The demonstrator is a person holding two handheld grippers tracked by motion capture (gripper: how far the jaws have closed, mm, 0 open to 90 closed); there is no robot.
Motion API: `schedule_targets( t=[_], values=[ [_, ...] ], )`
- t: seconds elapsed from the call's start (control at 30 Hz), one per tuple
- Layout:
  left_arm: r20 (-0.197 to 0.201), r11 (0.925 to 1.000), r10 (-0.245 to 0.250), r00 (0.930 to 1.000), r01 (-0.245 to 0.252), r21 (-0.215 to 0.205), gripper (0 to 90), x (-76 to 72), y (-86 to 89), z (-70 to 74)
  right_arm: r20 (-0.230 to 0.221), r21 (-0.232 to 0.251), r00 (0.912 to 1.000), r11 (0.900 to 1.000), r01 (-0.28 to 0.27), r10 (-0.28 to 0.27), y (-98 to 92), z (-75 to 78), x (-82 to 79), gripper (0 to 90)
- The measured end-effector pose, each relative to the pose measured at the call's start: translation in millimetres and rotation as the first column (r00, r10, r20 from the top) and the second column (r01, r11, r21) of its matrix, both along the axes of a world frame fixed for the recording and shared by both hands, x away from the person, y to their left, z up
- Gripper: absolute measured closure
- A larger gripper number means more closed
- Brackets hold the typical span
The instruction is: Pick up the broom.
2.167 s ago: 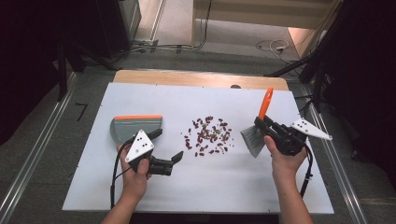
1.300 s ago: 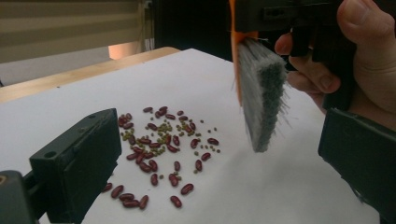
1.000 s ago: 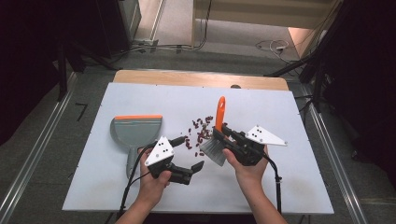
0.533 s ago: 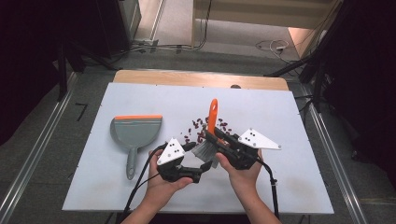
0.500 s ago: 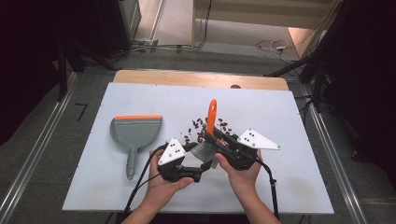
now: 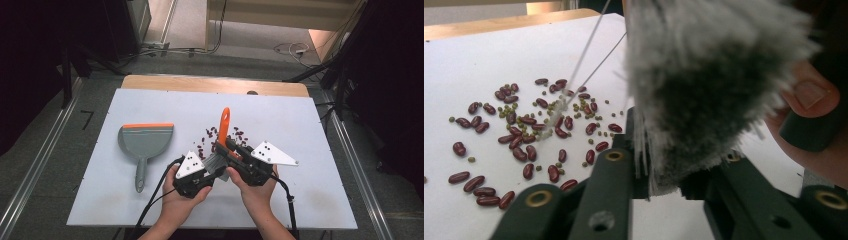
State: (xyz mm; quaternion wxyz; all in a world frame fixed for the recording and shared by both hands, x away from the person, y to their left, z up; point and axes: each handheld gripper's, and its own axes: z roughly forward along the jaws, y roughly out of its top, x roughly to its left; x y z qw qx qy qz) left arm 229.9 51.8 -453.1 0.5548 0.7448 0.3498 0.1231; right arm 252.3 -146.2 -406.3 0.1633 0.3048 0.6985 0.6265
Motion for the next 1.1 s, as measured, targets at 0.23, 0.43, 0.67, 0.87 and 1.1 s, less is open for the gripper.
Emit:
schedule_targets(
  t=[0.23,0.43,0.67,0.87,1.1],
  values=[
    [0.015,0.9995,-0.018,0.9997,0.018,0.026,85.9,1.5,5.7,0.5,0.007,-0.014,0.9997,1.000,-0.025,0.025,0.6,-0.1,2.1,67.5],
    [0.019,0.9990,-0.040,0.9990,0.039,0.020,86.1,3.6,13.8,2.7,-0.010,-0.007,0.9966,0.997,-0.082,0.082,-6.6,2.1,9.3,51.0],
    [0.025,0.9982,-0.060,0.9979,0.060,0.009,86.1,7.0,24.9,5.3,-0.025,-0.020,0.9886,0.989,-0.149,0.148,-20.1,4.3,18.3,47.1],
    [0.043,0.9949,-0.100,0.9940,0.101,-0.004,86.1,8.2,33.2,8.3,-0.041,-0.045,0.9714,0.971,-0.236,0.234,-26.1,3.7,25.8,47.8],
    [0.050,0.9832,-0.181,0.9823,0.182,-0.016,86.1,10.8,42.1,9.8,-0.038,-0.040,0.9296,0.929,-0.368,0.367,-29.4,-3.5,35.8,48.1]
  ],
)
